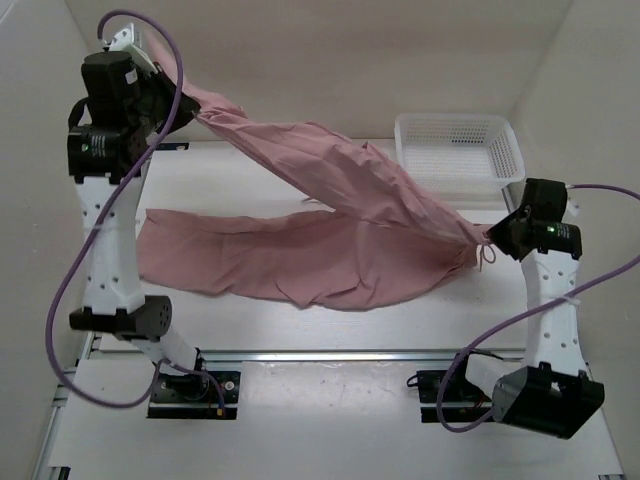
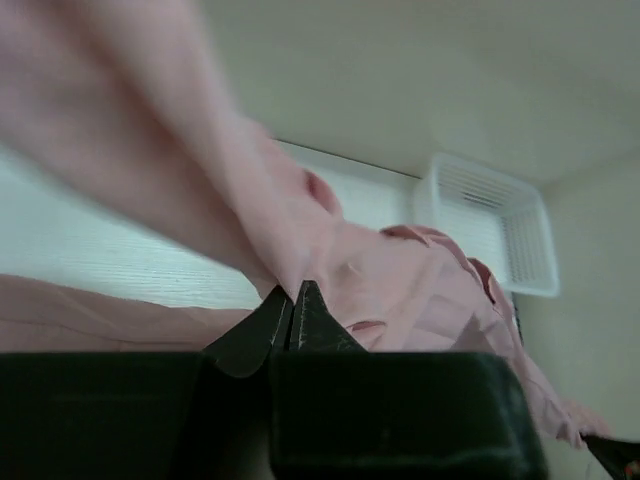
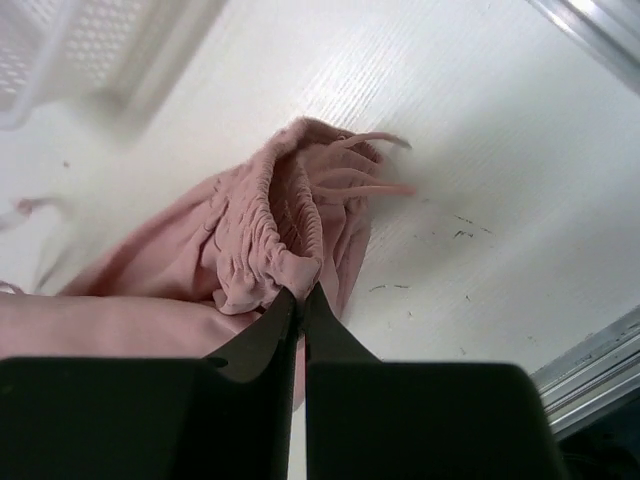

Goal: Fold and stack the trousers
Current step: Flatten the trousers out

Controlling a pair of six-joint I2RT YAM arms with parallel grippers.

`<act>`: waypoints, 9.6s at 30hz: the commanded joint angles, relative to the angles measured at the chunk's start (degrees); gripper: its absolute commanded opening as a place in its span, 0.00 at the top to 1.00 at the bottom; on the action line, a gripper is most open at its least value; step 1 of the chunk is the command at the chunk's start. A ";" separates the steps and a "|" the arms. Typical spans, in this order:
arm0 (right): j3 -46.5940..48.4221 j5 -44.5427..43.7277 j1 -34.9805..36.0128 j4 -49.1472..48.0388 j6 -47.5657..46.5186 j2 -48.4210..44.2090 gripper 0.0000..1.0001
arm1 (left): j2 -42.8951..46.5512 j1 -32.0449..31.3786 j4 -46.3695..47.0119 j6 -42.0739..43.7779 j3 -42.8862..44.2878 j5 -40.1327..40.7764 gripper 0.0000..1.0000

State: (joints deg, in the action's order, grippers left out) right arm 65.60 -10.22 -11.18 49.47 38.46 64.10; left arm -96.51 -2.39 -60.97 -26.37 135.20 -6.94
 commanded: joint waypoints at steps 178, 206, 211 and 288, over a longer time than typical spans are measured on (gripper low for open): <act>0.75 12.76 -3.84 -4.03 -4.80 23.79 0.83 | -49.56 9.34 -2.31 -4.04 0.24 3.69 0.71; 0.39 0.40 2.82 -4.13 0.30 27.94 0.67 | -17.23 19.63 1.39 0.53 -35.18 8.26 0.02; 4.97 -2.19 7.75 -1.48 1.53 25.11 0.50 | -17.22 14.53 -0.82 1.06 -27.81 5.36 0.03; 4.54 3.18 -0.51 -3.95 -0.85 20.63 0.32 | -35.05 14.70 -0.55 1.41 -11.53 4.48 0.24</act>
State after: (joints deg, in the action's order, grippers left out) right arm 72.01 -10.41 -11.73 46.11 38.41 86.11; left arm -129.99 12.25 -61.08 -24.51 124.95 -2.79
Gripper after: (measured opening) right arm 0.672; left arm 0.735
